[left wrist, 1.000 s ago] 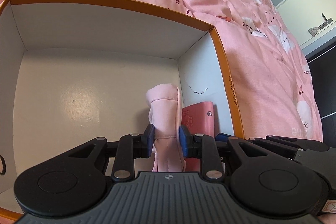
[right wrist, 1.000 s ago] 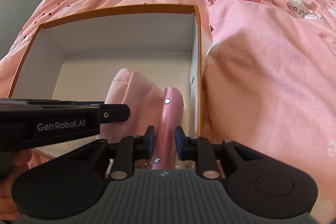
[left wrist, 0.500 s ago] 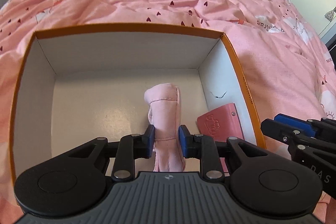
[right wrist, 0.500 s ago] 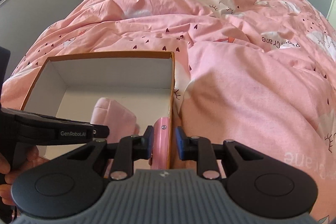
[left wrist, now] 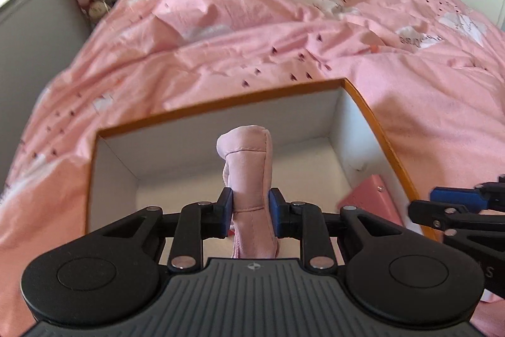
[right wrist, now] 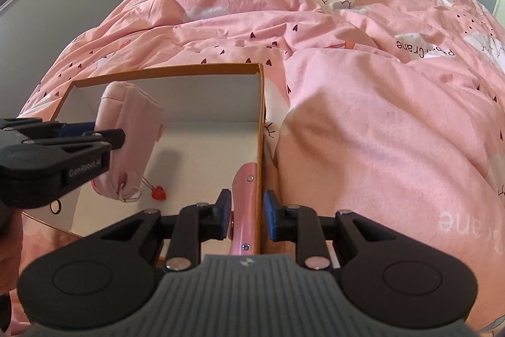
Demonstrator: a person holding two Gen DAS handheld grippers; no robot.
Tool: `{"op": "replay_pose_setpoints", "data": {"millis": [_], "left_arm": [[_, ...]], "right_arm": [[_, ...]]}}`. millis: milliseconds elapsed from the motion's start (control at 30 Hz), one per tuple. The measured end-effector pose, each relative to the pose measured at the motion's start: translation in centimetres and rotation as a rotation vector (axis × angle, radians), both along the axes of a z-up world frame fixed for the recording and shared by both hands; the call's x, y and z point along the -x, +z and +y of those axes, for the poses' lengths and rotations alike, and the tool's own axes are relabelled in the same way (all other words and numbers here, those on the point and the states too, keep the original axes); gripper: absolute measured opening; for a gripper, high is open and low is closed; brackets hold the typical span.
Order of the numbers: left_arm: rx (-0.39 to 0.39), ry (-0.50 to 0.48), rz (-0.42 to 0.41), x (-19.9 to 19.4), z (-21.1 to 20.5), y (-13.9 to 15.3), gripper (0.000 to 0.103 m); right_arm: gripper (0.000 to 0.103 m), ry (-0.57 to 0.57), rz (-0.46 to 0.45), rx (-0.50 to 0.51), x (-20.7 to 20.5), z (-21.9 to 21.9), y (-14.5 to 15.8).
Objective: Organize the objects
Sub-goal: 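Carry the pink pouch and pink stick with both grippers into the orange box, then lower the pouch and stick against the box wall and open both grippers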
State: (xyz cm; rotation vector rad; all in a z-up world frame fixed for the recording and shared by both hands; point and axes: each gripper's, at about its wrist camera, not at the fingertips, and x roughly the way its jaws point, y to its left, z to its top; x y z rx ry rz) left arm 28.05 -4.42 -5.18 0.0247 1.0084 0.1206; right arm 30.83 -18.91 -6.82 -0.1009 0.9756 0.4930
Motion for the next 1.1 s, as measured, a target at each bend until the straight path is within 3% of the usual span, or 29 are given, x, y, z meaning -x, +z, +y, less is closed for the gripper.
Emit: {"op": "replay_pose_setpoints", "data": {"millis": [200, 633, 900, 967, 1033, 1100], "left_arm": [[0.224, -0.010, 0.137, -0.6, -0.1, -3.7, 0.027], [0.584, 0.093, 0.192, -2.2, 2.6, -5.3, 0.031], [0.734, 0.045, 0.194, -2.3, 2.5, -5.8, 0.046], [0.744, 0.054, 0.212, -2.5, 2.4, -6.3, 0.044], [0.715, 0.062, 0.217, -2.5, 2.3, -6.5, 0.031], [0.704, 0.065, 0.223, -2.6, 2.2, -6.7, 0.024]], "right_arm": [[0.024, -0.017, 0.018, -0.007, -0.1, -0.1, -0.2], [0.022, -0.087, 0.180, -0.111, -1.8, -1.4, -2.2], [0.020, -0.096, 0.194, -0.113, -1.9, -1.5, -2.5], [0.017, -0.099, 0.194, -0.109, -1.9, -1.5, -2.5], [0.016, -0.101, 0.198, -0.111, -2.0, -1.6, -2.5], [0.015, -0.099, 0.194, -0.106, -2.0, -1.6, -2.6]]}}
